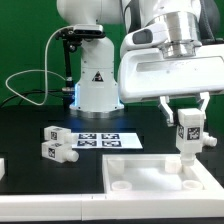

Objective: Assemble one leg

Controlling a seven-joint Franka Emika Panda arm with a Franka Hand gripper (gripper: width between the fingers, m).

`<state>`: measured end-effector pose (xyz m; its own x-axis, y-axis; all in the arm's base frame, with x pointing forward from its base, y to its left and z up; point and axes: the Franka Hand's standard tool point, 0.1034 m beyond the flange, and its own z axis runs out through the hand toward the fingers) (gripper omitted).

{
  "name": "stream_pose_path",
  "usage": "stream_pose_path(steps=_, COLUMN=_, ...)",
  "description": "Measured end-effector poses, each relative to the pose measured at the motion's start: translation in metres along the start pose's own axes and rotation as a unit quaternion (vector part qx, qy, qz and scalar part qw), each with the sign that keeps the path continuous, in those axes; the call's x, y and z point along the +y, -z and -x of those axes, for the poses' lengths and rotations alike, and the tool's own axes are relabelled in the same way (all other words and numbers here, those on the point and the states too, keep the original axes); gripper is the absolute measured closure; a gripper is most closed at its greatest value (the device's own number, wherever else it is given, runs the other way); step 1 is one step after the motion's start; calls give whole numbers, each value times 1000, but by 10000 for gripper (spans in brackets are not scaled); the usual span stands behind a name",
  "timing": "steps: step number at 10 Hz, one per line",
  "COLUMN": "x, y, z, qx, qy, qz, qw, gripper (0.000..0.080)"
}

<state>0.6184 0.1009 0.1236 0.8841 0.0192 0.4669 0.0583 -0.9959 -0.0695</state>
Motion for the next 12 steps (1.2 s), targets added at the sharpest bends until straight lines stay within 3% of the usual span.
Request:
stream_pose_path(steps=3, x=-11, y=-13, z=0, qx=-4, qy=17, qz=0, qw=1000, gripper=514)
stream_pose_path(steps=7, x=-5, y=-28, z=12, qx=-11, qy=20, qz=4, qw=1000, gripper=514)
stream_pose_path(steps=12, x=-8, y=-37, z=13, qx=4, qy=24, qz=4, qw=1000, gripper=514)
